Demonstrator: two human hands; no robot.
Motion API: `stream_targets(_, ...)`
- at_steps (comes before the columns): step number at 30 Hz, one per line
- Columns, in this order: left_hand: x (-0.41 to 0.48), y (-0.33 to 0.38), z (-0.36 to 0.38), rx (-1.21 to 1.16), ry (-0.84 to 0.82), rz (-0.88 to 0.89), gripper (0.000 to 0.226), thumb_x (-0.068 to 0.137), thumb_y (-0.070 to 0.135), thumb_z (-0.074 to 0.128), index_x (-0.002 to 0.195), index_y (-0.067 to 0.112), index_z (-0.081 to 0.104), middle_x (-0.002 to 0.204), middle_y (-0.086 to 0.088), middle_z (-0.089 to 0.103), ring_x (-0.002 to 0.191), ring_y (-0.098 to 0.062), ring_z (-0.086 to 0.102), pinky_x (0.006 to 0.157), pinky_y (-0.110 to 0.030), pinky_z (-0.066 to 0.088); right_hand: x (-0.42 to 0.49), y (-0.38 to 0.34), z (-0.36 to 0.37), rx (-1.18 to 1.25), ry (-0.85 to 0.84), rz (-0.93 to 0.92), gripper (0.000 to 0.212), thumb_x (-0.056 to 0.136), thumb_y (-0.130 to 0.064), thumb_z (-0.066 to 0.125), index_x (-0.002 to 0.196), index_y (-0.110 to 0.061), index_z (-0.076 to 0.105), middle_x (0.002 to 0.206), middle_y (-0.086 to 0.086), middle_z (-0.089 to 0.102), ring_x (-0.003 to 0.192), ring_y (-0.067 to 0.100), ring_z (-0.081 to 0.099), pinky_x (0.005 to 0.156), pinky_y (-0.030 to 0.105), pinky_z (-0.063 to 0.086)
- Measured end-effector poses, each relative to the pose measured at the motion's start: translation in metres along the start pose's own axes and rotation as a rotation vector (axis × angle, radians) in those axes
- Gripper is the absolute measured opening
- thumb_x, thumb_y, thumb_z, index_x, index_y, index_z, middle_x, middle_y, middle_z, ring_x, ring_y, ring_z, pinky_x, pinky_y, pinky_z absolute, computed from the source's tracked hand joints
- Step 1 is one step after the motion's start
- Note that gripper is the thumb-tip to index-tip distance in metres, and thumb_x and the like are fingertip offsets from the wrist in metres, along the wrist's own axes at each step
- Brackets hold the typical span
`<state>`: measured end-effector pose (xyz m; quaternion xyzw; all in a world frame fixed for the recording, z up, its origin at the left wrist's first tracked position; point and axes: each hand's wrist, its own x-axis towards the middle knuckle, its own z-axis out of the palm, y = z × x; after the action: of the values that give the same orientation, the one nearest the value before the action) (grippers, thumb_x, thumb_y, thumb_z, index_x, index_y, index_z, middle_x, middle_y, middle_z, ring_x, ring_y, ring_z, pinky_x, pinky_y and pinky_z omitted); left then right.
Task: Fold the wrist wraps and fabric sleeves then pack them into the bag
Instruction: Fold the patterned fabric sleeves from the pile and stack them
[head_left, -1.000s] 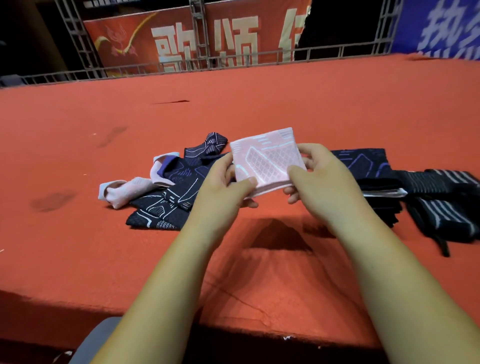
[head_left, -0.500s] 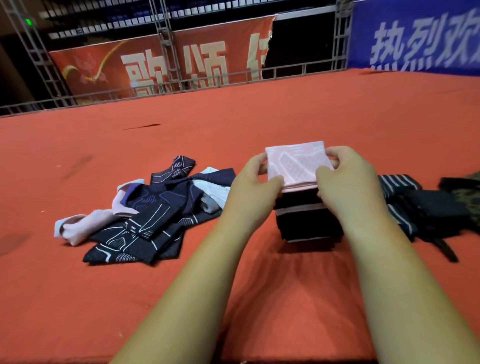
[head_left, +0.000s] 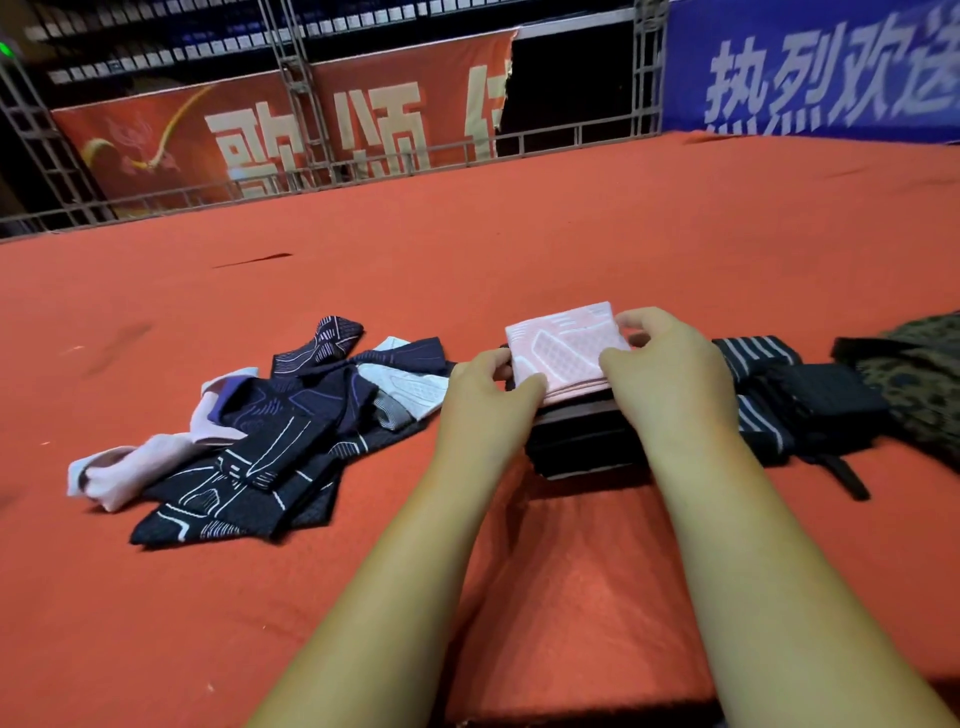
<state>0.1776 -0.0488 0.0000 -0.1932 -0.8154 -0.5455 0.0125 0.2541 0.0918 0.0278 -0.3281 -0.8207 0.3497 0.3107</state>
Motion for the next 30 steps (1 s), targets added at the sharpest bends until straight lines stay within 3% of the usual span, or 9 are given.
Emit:
stream_targets(6,-0.011,0.003,-0.019,-0.037,-0.001,-0.046,0.019,0.091,0.042,0.069,0.110,0.039,0.067,0.113,0.014,0.072,0.108,-0.017,0.072,0.099,-0.052,0.059,-0.012,-0.019,0.001,0.079,0.096,-0.102,0.033,0.093,-0.031,0.061,0.124,-0.035,0.072,0.129,-0.012,0.073,0.119,0.021,0.066,0.093,0.039,0.053)
stream_targets(10,-0.016,-0.003,-0.042,-0.025,0.000,-0.044,0.027,0.098,0.032,0.066,0.124,0.028,0.070,0.115,0.015,0.071,0.076,-0.004,0.071,0.089,-0.044,0.063,-0.026,-0.039,0.018,0.217,0.085,-0.223,0.019,0.094,-0.025,0.062,0.106,-0.032,0.075,0.111,-0.014,0.074,0.103,0.009,0.066,0.084,0.034,0.052)
stream_targets(13,-0.018,-0.016,-0.063,-0.006,0.023,-0.064,0.018,0.100,0.027,0.066,0.116,0.029,0.073,0.109,0.015,0.073,0.068,-0.002,0.070,0.083,-0.039,0.061,-0.039,-0.054,0.038,0.300,-0.019,-0.295,0.017,0.095,-0.020,0.063,0.098,-0.030,0.076,0.100,-0.016,0.074,0.090,0.002,0.064,0.079,0.025,0.050)
stream_targets(17,-0.015,-0.045,-0.096,0.058,0.095,-0.101,0.013,0.098,0.023,0.067,0.105,0.029,0.076,0.101,0.014,0.075,0.088,-0.007,0.073,0.088,-0.038,0.060,-0.057,-0.064,0.068,0.322,-0.179,-0.339,0.017,0.093,-0.019,0.063,0.096,-0.029,0.077,0.091,-0.016,0.075,0.086,0.003,0.066,0.079,0.026,0.052)
stream_targets(20,-0.014,-0.069,-0.122,0.202,0.156,-0.069,0.018,0.096,0.019,0.066,0.109,0.025,0.078,0.103,0.013,0.075,0.093,0.006,0.067,0.082,-0.015,0.049,-0.071,-0.065,0.093,0.326,-0.299,-0.347,0.016,0.093,-0.018,0.064,0.094,-0.029,0.076,0.085,-0.015,0.073,0.076,0.008,0.069,0.074,0.029,0.054)
stream_targets(21,-0.014,-0.079,-0.130,0.289,0.183,-0.055,0.023,0.096,0.018,0.066,0.115,0.023,0.078,0.108,0.009,0.074,0.097,0.001,0.067,0.084,-0.014,0.048,-0.075,-0.064,0.101,0.319,-0.343,-0.341,0.016,0.093,-0.018,0.064,0.094,-0.029,0.076,0.083,-0.015,0.073,0.072,0.010,0.070,0.071,0.029,0.054)
stream_targets(25,-0.006,-0.129,-0.156,0.748,0.247,-0.053,0.039,0.094,0.023,0.066,0.132,0.018,0.073,0.138,-0.011,0.058,0.133,-0.034,0.050,0.113,-0.046,0.044,-0.088,-0.055,0.131,0.254,-0.463,-0.338,0.016,0.093,-0.018,0.065,0.095,-0.028,0.078,0.076,-0.016,0.071,0.066,0.001,0.064,0.063,0.014,0.044)
stream_targets(27,-0.004,-0.146,-0.166,0.863,0.207,-0.139,0.036,0.097,0.032,0.064,0.130,0.023,0.075,0.147,-0.011,0.053,0.140,-0.036,0.042,0.115,-0.050,0.040,-0.093,-0.051,0.141,0.233,-0.495,-0.332,0.015,0.093,-0.018,0.066,0.094,-0.028,0.078,0.077,-0.017,0.071,0.069,0.000,0.063,0.061,0.007,0.039)
stream_targets(30,-0.004,-0.156,-0.173,0.873,0.117,-0.231,0.044,0.104,0.045,0.056,0.143,0.028,0.066,0.162,-0.009,0.042,0.153,-0.036,0.030,0.121,-0.051,0.033,-0.097,-0.048,0.148,0.198,-0.525,-0.332,0.015,0.093,-0.020,0.067,0.093,-0.030,0.078,0.081,-0.016,0.073,0.073,0.000,0.063,0.064,0.009,0.042)
